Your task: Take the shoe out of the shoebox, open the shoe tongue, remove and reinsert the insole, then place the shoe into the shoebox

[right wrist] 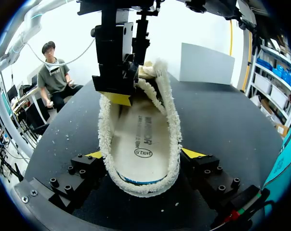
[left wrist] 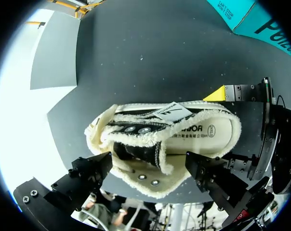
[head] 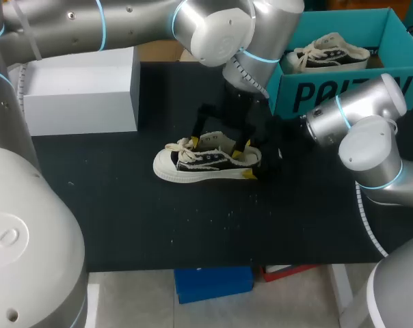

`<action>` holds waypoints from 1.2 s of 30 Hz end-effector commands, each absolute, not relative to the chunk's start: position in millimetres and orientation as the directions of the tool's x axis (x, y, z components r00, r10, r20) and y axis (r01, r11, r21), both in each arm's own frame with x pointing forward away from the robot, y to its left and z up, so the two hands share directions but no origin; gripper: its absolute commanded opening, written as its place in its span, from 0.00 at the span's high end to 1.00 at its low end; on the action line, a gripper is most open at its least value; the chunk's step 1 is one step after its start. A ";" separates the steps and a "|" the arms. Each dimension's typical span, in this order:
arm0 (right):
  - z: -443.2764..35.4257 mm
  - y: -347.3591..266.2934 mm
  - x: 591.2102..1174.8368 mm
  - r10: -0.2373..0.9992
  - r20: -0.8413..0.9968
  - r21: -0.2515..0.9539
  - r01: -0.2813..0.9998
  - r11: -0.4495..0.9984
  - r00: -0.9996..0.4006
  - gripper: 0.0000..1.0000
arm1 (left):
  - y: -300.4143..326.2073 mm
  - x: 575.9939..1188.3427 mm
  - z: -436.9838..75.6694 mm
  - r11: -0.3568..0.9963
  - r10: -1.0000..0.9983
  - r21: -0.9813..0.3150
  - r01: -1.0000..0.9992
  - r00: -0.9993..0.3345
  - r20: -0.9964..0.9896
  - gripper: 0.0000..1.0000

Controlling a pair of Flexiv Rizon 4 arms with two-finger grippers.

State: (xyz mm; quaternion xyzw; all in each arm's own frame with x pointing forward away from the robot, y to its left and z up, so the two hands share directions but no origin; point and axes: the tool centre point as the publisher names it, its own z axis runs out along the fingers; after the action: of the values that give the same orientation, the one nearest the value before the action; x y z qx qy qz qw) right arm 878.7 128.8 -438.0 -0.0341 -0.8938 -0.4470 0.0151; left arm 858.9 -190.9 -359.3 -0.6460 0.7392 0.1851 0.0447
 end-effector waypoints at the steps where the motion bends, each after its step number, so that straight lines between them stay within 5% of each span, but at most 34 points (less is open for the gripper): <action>1: -440.1 130.9 880.0 0.048 0.058 0.798 0.076 0.598 -0.997 1.00 | -191.7 859.9 -362.2 0.089 -0.929 0.219 -0.972 -0.160 -0.335 0.00; 8: -440.1 130.9 880.0 0.048 0.058 0.798 0.076 0.598 -0.997 1.00 | -188.0 860.0 -363.8 0.089 -0.920 0.214 -0.973 -0.163 -0.357 0.04; 10: -440.1 130.9 880.0 0.048 0.058 0.798 0.076 0.598 -0.997 1.00 | -187.6 860.4 -362.9 0.101 -0.914 0.209 -0.973 -0.174 -0.366 0.58; 13: -440.1 130.9 880.0 0.048 0.058 0.798 0.076 0.598 -0.997 1.00 | -187.3 861.8 -360.7 0.133 -0.906 0.203 -0.970 -0.202 -0.371 1.00; 36: -440.1 130.9 880.0 0.048 0.058 0.798 0.076 0.598 -0.997 1.00 | -197.9 862.1 -346.1 0.258 -0.888 0.203 -0.945 -0.315 -0.335 1.00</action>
State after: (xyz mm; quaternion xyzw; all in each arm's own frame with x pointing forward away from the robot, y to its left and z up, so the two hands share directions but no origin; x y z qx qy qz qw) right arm 878.8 128.7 -438.0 -0.0342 -0.8938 -0.4470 0.0151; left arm 864.8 -202.1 -356.4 -0.5805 0.7867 0.1966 0.0737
